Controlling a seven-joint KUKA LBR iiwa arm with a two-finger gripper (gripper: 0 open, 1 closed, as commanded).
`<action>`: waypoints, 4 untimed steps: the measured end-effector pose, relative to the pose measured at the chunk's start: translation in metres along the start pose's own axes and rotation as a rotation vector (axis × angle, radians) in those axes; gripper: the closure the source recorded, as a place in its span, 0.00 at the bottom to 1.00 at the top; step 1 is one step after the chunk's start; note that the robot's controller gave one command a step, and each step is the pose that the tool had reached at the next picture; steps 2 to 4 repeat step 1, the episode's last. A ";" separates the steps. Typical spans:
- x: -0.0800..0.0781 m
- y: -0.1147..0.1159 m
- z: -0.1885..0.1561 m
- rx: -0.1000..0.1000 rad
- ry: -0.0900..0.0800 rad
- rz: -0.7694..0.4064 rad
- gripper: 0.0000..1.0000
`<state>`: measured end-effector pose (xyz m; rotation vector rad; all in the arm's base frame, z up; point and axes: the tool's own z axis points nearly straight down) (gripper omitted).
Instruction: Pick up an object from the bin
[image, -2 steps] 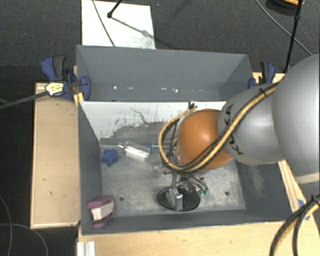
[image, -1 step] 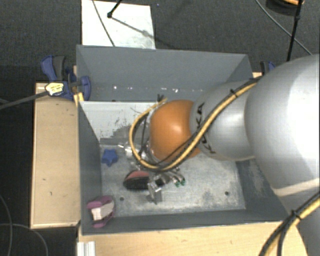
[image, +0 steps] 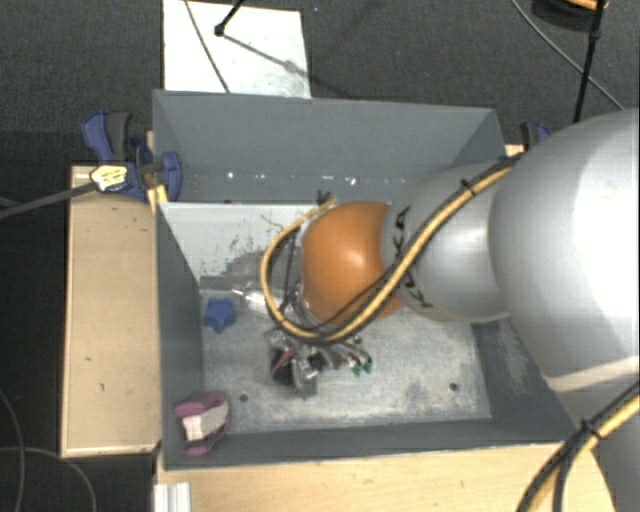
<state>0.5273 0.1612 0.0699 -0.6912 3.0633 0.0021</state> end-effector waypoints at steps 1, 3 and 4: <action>-0.011 -0.006 -0.181 0.002 -0.009 0.040 1.00; -0.011 -0.006 -0.181 0.002 -0.009 0.040 1.00; -0.011 -0.006 -0.181 0.002 -0.009 0.040 1.00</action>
Offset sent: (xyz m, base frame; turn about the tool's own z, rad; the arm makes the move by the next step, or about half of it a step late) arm 0.0108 -0.0014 0.1760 0.0375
